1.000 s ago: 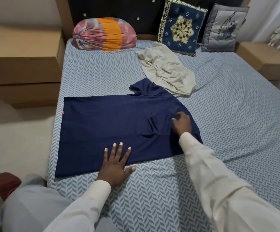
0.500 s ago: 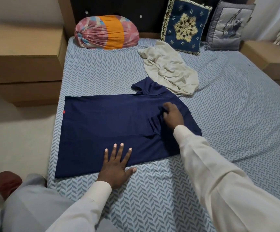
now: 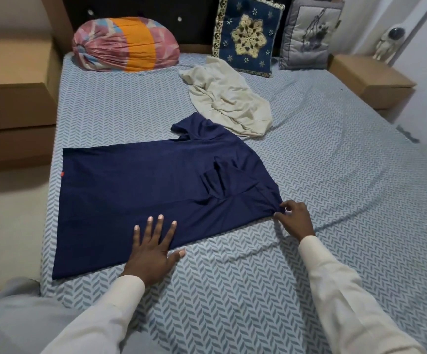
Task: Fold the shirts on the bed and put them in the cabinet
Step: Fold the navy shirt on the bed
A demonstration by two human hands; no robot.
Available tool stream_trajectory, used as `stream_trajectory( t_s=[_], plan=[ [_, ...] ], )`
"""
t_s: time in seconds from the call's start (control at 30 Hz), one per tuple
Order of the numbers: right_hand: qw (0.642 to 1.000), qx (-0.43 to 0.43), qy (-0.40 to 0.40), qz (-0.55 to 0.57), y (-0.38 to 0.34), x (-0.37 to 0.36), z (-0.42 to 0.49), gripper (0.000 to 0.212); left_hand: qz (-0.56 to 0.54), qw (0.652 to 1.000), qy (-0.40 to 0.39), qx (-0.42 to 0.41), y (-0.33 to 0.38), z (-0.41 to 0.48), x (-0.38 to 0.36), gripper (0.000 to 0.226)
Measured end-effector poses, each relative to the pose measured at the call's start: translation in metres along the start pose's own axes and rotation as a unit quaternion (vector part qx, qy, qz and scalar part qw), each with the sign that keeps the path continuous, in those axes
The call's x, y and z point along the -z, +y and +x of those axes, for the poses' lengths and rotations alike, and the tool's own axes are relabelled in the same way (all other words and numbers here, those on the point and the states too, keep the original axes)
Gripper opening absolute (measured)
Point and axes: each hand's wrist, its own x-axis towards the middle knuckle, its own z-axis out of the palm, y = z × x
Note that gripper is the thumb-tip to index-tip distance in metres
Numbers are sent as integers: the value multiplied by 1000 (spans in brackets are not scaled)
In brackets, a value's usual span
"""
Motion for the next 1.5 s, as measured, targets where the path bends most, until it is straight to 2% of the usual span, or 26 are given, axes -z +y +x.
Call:
stream_trajectory(
  t_s=[0.13,0.23,0.3,0.4,0.43,0.57,0.63,0.7,0.73,0.8,0.83,0.9,1.0,1.07,1.17,1.23,1.3,1.4,1.5],
  plan=[
    [997,-59,20,-51,-2,11,8,6,4,1000,-8,0,1,-1,2,99],
    [990,-85,90,-65,-18,11,4,11,3,1000,-12,1,2,0,3,99],
    [990,-36,128,-33,-32,4,3,20,6,1000,-12,1,1,0,3,98],
    [995,61,78,-33,-40,-13,4,27,6,1000,-18,0,2,-1,4,97],
    [996,63,57,-37,-38,-17,6,28,6,1000,-18,0,1,-1,4,97],
    [993,-42,79,-71,-30,-10,15,26,4,1000,-18,-2,1,-1,5,98],
    [992,-37,99,-72,-40,-8,18,24,-3,1000,-16,-4,2,-2,4,101],
    [990,57,117,-57,-59,-18,18,21,-4,1000,-11,-4,2,-2,4,102],
    [987,117,100,-54,-68,-26,18,19,-2,1000,-10,-5,1,-1,4,101],
    [978,199,10,-68,-83,-44,20,21,-5,1000,-10,-6,1,-1,3,100],
    [972,209,-43,-93,-90,-49,21,25,-6,1000,-11,-8,1,-1,3,100],
    [969,172,-103,-141,-96,-54,30,30,-6,1000,-10,-12,2,-1,2,100],
    [983,91,-32,-156,-113,-53,37,25,-7,1000,12,-11,-1,-4,0,97],
    [986,111,8,-128,-139,-54,29,22,-8,1000,23,-15,-2,-4,-2,94],
    [978,183,-31,-90,-173,-71,19,27,-5,1000,24,-15,-1,-2,-2,94],
    [978,169,-59,-104,-188,-84,19,35,-5,1000,25,-17,-2,-3,-1,93],
    [982,147,-48,-111,-198,-93,18,39,-4,1000,26,-14,-4,-3,-4,88],
    [975,159,-32,-149,-205,-106,15,29,-5,1000,-18,11,-4,-4,-3,81],
    [972,131,-32,-194,-203,-116,14,29,-10,1000,1,0,-4,-3,-2,81]
  ],
)
